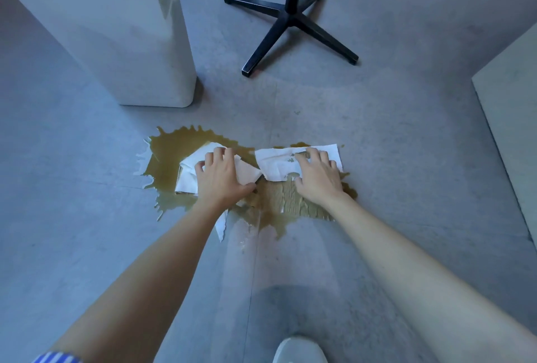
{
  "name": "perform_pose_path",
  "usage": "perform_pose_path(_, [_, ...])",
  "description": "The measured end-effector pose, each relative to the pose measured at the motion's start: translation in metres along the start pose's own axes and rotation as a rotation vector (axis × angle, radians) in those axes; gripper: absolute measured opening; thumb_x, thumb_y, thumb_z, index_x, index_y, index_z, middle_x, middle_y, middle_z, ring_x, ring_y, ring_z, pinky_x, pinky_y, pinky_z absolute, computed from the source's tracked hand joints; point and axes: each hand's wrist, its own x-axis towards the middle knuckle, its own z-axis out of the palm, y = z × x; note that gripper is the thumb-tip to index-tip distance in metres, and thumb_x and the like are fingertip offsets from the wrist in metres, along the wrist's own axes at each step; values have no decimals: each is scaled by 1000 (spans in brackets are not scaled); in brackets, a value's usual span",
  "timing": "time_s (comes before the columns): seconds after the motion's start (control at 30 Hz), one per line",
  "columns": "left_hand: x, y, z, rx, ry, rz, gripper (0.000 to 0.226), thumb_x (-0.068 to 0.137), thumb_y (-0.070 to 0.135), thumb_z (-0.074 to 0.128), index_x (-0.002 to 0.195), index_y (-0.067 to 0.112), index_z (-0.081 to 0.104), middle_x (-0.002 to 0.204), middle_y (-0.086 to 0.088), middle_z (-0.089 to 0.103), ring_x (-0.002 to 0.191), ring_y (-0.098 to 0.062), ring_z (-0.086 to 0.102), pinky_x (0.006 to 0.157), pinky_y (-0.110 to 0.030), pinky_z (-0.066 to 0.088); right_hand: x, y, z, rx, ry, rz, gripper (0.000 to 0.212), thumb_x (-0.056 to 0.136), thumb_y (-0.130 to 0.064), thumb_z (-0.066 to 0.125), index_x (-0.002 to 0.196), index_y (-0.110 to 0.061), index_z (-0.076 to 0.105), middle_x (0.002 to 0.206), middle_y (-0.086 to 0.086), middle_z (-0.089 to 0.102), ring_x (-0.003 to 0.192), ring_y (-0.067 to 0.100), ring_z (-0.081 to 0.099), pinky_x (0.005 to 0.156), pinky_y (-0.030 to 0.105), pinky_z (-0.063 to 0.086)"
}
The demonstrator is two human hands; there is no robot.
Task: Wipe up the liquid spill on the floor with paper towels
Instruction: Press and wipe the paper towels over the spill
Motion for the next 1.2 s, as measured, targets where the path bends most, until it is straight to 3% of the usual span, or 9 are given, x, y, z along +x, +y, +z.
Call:
perform_pose_path(0.27, [-9, -18, -8, 53, -156, -20, 79, 62, 67, 69, 123, 22, 46, 127, -1, 39, 119, -24, 39, 98, -43, 32, 0, -16, -7, 45, -13, 2, 49, 89, -24, 48, 137, -17, 43, 136, 9, 35, 127, 30, 29, 103, 40, 29])
perform_pose_path(0.33, [-10, -18, -7, 77, -157, 5, 66, 65, 61, 70, 115, 22, 50, 126, 0, 39, 118, -24, 39, 98, -45, 31, -1, -17, -8, 44, -23, 5, 48, 89, -24, 48, 136, -16, 44, 136, 10, 35, 127, 30, 29, 103, 40, 29])
perform_pose_path(0.47, [-9, -15, -6, 43, -66, 18, 21, 82, 25, 58, 100, 14, 61, 123, -3, 47, 113, -26, 43, 97, -43, 32, 0, -20, -9, 50, -35, 11, 47, 89, -24, 48, 136, -15, 44, 136, 11, 35, 127, 30, 28, 105, 41, 30])
perform_pose_path(0.6, [-6, -14, -16, -182, 78, -41, 9, 83, 16, 52, 87, 9, 53, 95, -5, 54, 92, -27, 52, 74, -35, 35, 0, -22, -11, 126, -64, 25, 43, 89, -22, 48, 132, -13, 47, 133, 9, 35, 127, 28, 27, 95, 41, 40])
perform_pose_path(0.7, [-6, -8, -30, -323, 195, -52, 10, 88, 17, 49, 87, 10, 42, 75, -6, 54, 67, -27, 52, 55, -32, 30, 3, -27, -16, 262, -67, 36, 37, 88, -18, 49, 125, -16, 50, 129, 6, 37, 126, 25, 29, 93, 37, 42])
perform_pose_path(0.83, [-5, -1, -51, -460, 351, -23, 10, 91, 14, 47, 93, 7, 40, 63, -6, 49, 55, -29, 46, 51, -34, 29, 12, -41, -27, 444, -62, 14, 42, 88, -17, 54, 130, -15, 48, 130, 5, 37, 126, 22, 33, 90, 30, 37])
perform_pose_path(1.03, [6, 15, -76, -800, 264, 4, 10, 93, 16, 44, 92, 7, 41, 59, 2, 39, 52, -12, 33, 50, -30, 27, 21, -56, -52, 868, 14, -32, 47, 81, -10, 55, 127, -19, 50, 128, 1, 48, 124, 19, 43, 86, 26, 44])
perform_pose_path(1.1, [11, 18, -80, -958, 209, -33, 10, 91, 15, 47, 91, 5, 44, 66, 4, 41, 57, -9, 34, 55, -27, 30, 19, -56, -66, 1099, 25, -19, 48, 71, -11, 56, 118, -20, 55, 117, -1, 59, 113, 15, 53, 91, 31, 47])
perform_pose_path(1.2, [16, 20, -82, -1140, 155, -69, 10, 87, 20, 50, 88, 11, 47, 74, 1, 46, 67, -12, 43, 61, -30, 36, 15, -50, -87, 1403, -2, 3, 46, 59, -13, 50, 104, -14, 62, 89, -1, 65, 79, 8, 59, 68, 17, 47])
